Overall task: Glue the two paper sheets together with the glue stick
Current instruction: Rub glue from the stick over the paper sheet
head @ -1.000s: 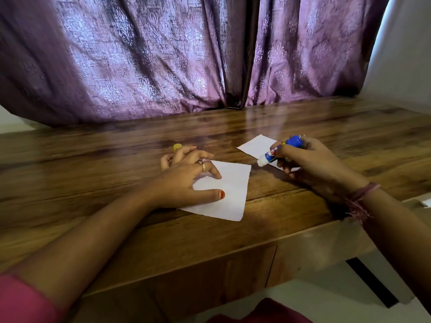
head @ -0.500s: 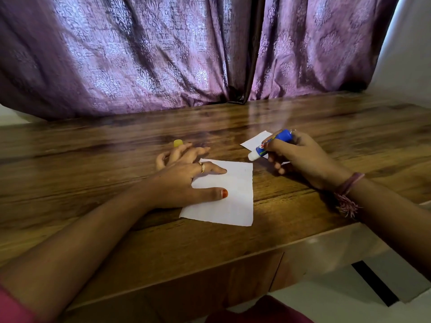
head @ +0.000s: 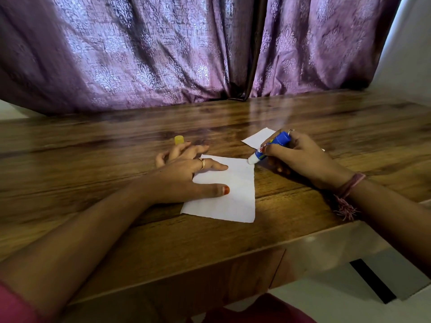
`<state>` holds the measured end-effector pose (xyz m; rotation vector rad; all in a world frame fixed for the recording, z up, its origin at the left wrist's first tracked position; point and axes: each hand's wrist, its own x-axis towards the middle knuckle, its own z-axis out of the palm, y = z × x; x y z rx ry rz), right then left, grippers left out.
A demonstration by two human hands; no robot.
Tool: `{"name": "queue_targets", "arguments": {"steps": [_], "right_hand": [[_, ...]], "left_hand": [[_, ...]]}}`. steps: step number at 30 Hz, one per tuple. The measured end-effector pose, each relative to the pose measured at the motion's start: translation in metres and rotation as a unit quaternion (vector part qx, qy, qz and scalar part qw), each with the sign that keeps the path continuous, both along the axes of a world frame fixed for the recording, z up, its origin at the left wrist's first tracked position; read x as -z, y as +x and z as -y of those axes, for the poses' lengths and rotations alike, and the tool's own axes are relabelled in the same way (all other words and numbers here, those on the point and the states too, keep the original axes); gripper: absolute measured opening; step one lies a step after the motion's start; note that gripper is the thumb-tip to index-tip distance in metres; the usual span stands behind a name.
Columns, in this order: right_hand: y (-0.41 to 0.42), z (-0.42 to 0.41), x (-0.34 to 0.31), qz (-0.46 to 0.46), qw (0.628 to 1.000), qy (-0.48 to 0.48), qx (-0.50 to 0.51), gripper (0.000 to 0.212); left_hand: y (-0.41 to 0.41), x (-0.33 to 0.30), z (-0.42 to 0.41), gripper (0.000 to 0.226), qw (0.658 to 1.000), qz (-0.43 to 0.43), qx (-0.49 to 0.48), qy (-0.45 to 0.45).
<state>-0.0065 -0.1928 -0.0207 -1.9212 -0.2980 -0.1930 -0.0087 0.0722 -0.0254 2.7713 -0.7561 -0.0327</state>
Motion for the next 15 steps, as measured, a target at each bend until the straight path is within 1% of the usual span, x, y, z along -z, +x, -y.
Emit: {"name": "queue_targets", "arguments": {"steps": [2, 8, 11, 15], "right_hand": [[0.0002, -0.0004, 0.0000, -0.002, 1.000, 0.006, 0.006, 0.015], [-0.0008, 0.0005, 0.0004, 0.016, 1.000, -0.010, -0.008, 0.009], [0.0005, -0.0004, 0.0004, 0.011, 1.000, 0.001, 0.015, 0.010], [-0.0019, -0.0005, 0.0002, 0.023, 1.000, -0.014, -0.009, 0.008]], "left_hand": [[-0.0003, -0.0004, 0.0000, 0.062, 1.000, -0.005, -0.001, -0.002], [0.0007, -0.0005, 0.0009, 0.063, 1.000, -0.005, -0.003, -0.002], [0.0004, -0.0004, 0.0014, 0.065, 1.000, -0.007, -0.004, -0.004], [0.0005, -0.0009, 0.0015, 0.065, 1.000, -0.012, -0.005, -0.003]]}}
